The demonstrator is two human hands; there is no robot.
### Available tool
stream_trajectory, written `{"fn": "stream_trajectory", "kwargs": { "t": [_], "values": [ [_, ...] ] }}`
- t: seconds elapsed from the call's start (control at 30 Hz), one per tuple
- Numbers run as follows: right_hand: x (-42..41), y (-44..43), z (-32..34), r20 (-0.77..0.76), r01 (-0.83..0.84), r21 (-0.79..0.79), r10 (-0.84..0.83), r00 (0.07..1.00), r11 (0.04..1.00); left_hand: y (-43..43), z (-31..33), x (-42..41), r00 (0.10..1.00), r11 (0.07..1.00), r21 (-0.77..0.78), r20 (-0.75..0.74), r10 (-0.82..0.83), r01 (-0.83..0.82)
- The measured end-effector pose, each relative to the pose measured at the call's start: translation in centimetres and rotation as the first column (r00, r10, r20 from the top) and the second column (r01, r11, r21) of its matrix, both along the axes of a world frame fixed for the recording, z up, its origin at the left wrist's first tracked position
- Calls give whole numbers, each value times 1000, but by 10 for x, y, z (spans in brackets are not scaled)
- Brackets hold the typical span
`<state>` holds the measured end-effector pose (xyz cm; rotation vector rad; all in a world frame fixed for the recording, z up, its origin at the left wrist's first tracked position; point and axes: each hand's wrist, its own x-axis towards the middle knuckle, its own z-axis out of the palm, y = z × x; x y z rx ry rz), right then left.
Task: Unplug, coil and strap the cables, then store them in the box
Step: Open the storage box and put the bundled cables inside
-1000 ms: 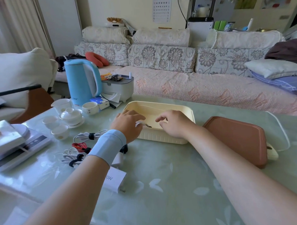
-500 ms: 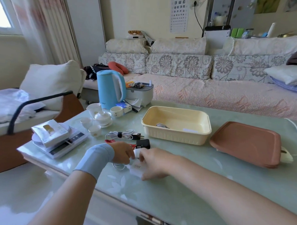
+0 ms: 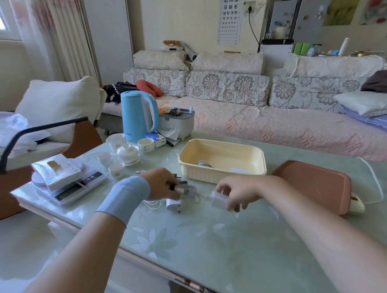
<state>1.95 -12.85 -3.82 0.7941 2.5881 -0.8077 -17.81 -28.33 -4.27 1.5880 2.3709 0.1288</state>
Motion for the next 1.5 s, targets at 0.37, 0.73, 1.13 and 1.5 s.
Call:
{"fn": "stream_trajectory", "kwargs": {
  "t": [0.37,0.73,1.13,1.5],
  "values": [
    [-7,96,-16,-629,428,197,-222,745,882,120,7,-13,947,881,473,-275,165,-16],
    [-31,162,-56,-462,439,354,-254,850,826,215,-51,-26,989,888,435,54,140,-149],
    [-31,141,-43,-398,341,382,-180,900,859,189,-48,-24,997,912,409,-33,66,-47],
    [-63,2,-7,-345,-8,313,122,930,950,67,-19,-19,995,937,344,-60,86,-60]
  ]
}}
